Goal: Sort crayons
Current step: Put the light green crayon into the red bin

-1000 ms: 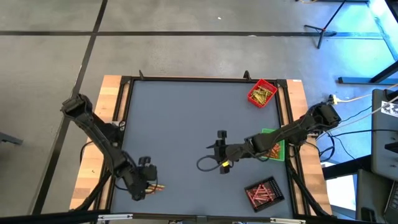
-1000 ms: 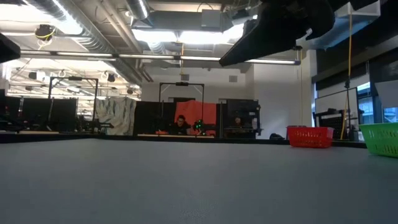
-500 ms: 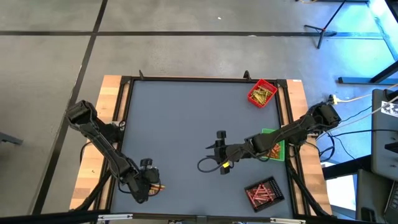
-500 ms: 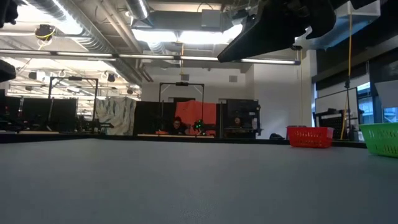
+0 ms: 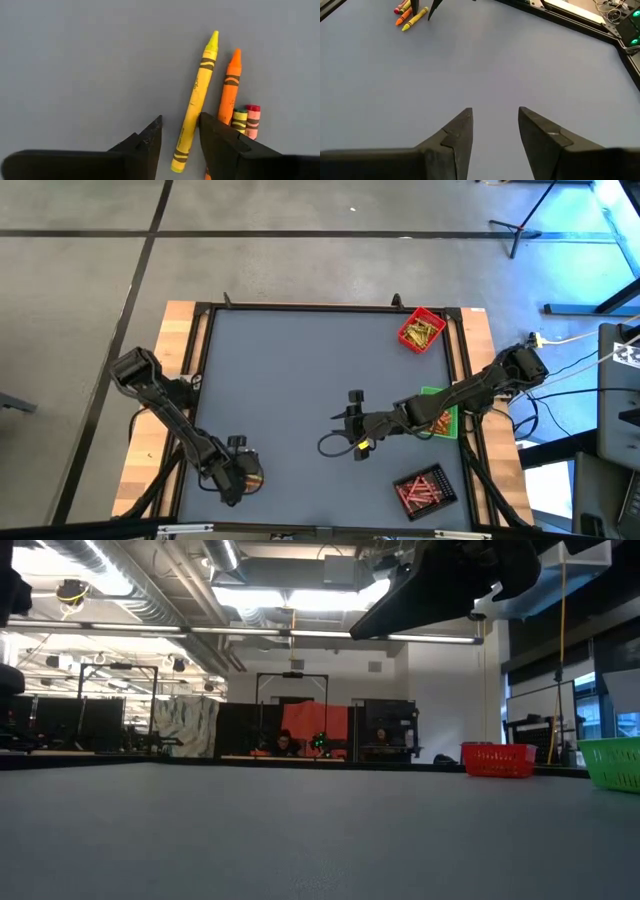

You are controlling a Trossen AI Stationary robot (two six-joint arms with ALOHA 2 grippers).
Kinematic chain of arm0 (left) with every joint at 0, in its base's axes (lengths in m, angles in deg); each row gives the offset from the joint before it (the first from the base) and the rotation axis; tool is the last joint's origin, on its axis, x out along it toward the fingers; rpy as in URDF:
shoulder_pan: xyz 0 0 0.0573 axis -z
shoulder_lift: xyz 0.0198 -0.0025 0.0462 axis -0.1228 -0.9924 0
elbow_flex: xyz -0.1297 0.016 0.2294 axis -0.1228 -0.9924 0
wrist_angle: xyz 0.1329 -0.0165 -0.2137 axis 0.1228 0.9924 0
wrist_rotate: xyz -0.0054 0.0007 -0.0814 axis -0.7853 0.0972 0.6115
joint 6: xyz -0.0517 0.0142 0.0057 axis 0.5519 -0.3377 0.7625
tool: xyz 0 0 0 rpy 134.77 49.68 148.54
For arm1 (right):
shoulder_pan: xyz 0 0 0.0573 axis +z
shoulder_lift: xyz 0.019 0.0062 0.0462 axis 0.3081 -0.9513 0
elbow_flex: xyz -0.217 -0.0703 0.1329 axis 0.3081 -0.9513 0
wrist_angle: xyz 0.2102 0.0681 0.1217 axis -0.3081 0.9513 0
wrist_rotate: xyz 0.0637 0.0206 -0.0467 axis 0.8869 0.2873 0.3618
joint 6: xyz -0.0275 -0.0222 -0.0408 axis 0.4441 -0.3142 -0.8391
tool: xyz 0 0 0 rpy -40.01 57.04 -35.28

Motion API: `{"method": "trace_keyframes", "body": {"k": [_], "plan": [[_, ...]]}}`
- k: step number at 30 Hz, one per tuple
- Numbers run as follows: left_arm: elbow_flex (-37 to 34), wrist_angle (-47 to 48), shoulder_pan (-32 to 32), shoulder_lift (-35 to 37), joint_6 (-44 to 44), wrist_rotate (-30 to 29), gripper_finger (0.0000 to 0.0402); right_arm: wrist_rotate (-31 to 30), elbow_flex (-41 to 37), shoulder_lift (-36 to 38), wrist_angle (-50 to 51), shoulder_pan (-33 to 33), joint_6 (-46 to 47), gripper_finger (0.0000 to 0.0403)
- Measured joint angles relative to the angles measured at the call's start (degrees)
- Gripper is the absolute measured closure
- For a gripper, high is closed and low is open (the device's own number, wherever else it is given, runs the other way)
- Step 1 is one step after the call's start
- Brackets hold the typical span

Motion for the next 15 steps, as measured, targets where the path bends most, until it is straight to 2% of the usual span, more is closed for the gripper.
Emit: {"method": "trace_keyframes", "body": {"k": [10, 13, 15], "plan": [[-0.04, 0.32, -3.15, -0.07, -2.39, 0.59, 0.0392, -0.02, 0.0, 0.02, -0.14, 0.0, 0.0, 0.0249], [-0.11, 0.6, -3.75, 0.95, -3.39, -0.5, 0.0392, -0.02, 0.0, 0.02, -1.34, 0.16, -0.67, 0.0249], [-0.08, 1.48, -3.97, 2.67, -5.39, -5.47, 0.0389, -0.11, 0.0, 0.02, -2.9, 1.05, -1.01, 0.0249]]}}
